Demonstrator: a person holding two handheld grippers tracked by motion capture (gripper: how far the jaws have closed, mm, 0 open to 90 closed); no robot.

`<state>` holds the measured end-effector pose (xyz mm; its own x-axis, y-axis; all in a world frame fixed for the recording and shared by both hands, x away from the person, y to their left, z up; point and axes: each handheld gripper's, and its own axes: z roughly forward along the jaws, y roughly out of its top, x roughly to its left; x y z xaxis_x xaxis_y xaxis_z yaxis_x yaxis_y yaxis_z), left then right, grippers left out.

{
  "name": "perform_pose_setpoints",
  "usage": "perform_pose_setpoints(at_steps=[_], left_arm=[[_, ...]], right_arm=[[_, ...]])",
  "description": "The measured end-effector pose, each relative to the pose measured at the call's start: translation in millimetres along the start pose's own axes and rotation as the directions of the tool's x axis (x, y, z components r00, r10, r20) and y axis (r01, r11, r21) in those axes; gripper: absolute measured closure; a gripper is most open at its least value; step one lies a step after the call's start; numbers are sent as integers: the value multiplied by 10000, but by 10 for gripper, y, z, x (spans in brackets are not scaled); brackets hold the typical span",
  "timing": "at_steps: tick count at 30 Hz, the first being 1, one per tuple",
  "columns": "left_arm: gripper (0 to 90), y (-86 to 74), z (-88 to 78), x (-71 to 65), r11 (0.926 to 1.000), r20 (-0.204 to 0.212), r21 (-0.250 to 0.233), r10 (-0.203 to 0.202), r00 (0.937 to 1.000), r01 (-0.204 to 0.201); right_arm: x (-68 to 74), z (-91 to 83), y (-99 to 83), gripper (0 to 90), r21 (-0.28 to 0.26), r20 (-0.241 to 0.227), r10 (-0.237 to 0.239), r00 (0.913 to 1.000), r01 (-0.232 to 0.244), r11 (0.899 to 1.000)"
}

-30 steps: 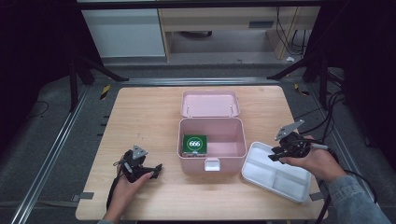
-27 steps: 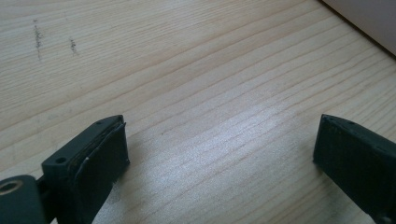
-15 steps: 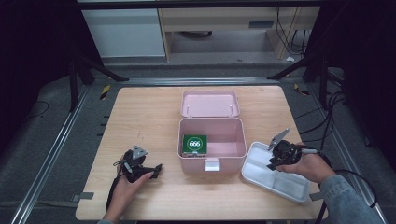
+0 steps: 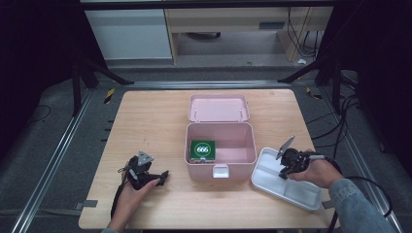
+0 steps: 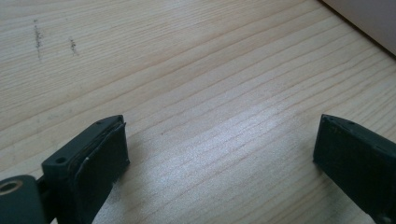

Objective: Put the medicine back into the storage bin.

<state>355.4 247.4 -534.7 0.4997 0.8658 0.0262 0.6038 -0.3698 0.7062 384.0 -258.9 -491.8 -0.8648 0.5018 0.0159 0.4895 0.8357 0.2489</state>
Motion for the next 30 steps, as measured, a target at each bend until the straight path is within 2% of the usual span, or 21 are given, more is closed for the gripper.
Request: perform_pose_setpoints(at_steps=[5,14,17,21,27,30], left_arm=[[25,0,0,0,10000,1,3,-2,10000,2],[24,0,-1,0,10000,-11,7,10,10000,-10],[24,0,0,0,10000,2,5,1,10000,-1],[25,0,0,0,10000,-10,2,5,10000,-5],[24,0,0,0,10000,-8,1,1,10000,-1],[25,0,0,0,10000,1,1,-3,10000,3]], right_arm=[[1,45,33,844,312,-59,-188,9998,190,9993],[-10,45,31,895,293,-134,-403,9991,407,9987],[-24,-6,-7,897,-5,-182,-275,9995,275,9996],[-51,-147,-98,898,-744,-193,25,9998,-39,9972],[-124,-448,-227,898,-1623,58,416,9991,-401,9859],[-154,-621,-233,898,-2002,270,476,9985,-413,9789]])
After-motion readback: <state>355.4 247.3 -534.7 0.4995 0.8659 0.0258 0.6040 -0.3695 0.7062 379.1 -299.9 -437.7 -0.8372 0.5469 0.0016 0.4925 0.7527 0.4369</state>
